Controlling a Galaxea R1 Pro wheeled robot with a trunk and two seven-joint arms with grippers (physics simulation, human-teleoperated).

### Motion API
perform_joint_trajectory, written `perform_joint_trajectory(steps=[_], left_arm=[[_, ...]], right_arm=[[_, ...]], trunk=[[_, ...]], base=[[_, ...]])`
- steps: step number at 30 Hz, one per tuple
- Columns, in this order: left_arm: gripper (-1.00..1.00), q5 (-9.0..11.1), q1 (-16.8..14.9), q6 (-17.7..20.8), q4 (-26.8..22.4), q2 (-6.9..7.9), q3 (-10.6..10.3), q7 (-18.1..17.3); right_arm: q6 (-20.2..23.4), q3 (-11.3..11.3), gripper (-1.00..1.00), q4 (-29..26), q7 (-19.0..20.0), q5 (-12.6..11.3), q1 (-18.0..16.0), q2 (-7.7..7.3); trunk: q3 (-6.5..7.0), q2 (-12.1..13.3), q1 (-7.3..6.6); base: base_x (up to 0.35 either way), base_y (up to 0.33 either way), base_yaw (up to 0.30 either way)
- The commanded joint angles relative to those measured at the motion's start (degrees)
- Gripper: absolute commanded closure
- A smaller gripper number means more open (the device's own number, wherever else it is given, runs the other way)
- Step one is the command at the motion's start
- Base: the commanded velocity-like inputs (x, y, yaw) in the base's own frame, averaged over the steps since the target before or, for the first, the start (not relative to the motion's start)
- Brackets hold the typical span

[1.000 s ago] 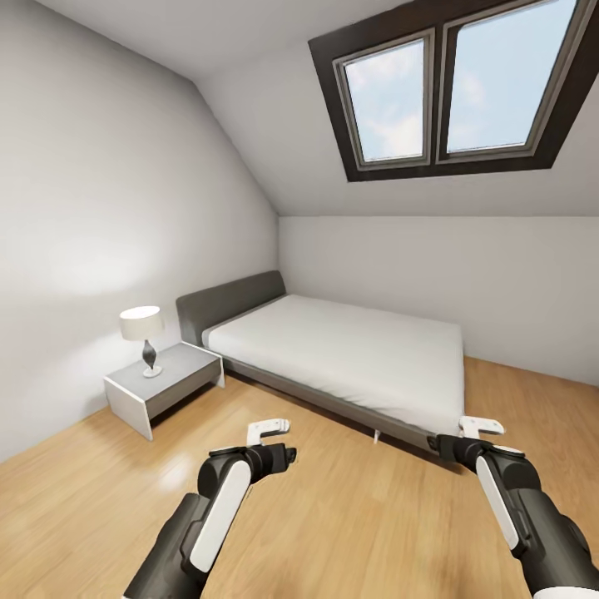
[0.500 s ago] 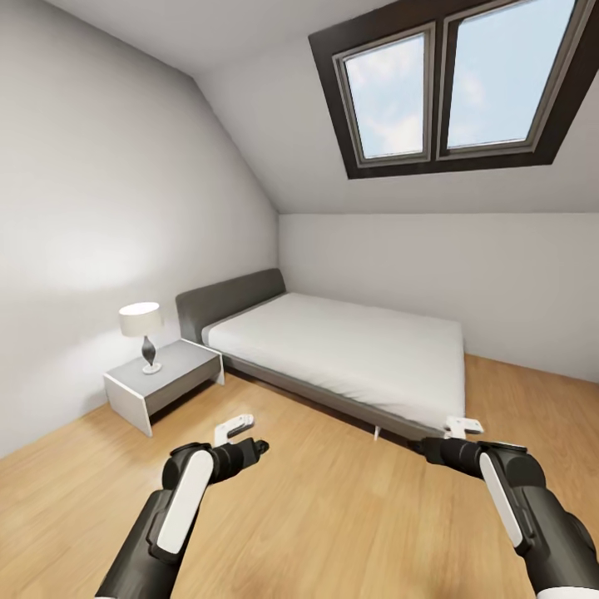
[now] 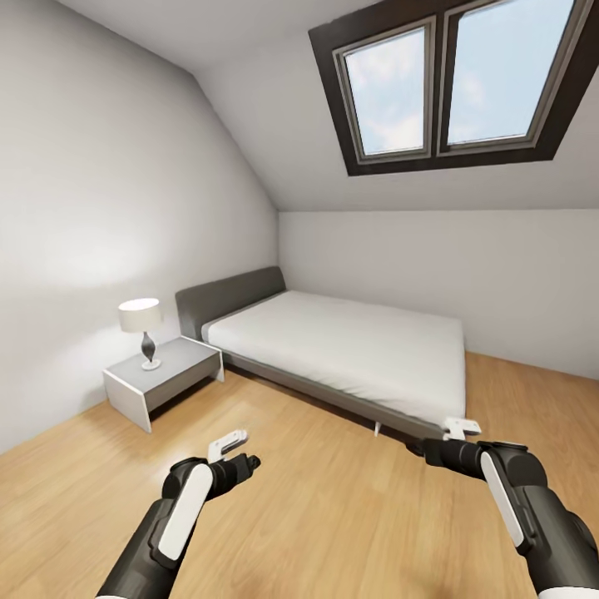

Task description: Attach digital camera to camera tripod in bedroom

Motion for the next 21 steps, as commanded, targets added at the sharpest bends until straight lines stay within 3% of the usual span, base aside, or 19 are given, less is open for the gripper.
perform_joint_trajectory(steps=[1,2,4,5,7,11,21], left_arm=[[-1.00,0.6,0.0,0.0,0.0,0.00,-0.1,0.6],[-1.00,0.6,0.0,0.0,0.2,0.00,-0.2,0.6],[-1.00,-1.6,0.0,0.0,1.6,-0.03,-1.2,1.2],[-1.00,-4.5,0.0,0.0,1.6,-0.12,-2.2,1.3],[-1.00,-8.1,0.0,0.0,1.6,-0.36,-2.9,1.4],[-1.00,-9.2,0.0,-0.1,1.7,-0.49,-2.9,1.4],[-1.00,-9.4,-0.1,0.0,1.7,-0.52,-3.0,1.5]], right_arm=[[0.4,-0.1,-1.00,-0.1,-0.1,-0.5,0.0,-0.01],[0.4,-0.1,-1.00,-0.1,-0.1,-0.5,0.0,-0.03],[0.6,-1.0,-1.00,-0.1,-0.1,-0.7,0.0,-0.10],[0.6,-1.7,-1.00,-0.2,-0.1,-0.7,0.0,-0.10],[0.6,-2.1,-1.00,-0.3,-0.1,-0.7,0.0,-0.10],[0.6,-2.1,-1.00,-0.9,-0.1,-0.6,0.0,-0.10],[0.5,-2.2,-1.00,-1.5,-0.1,-0.6,0.0,-0.10]], trunk=[[-0.25,-0.5,0.22],[-0.43,-0.9,0.44],[-0.79,-1.7,0.88],[-0.97,-2.1,1.10],[-1.33,-2.9,1.54],[-2.05,-4.5,2.42],[-3.84,-8.5,4.62]], base=[[0.000,0.000,0.000],[0.000,0.000,0.000],[0.000,0.000,0.000],[0.000,0.000,0.000],[0.000,0.000,0.000],[0.000,0.000,0.000],[0.000,0.000,0.000]])
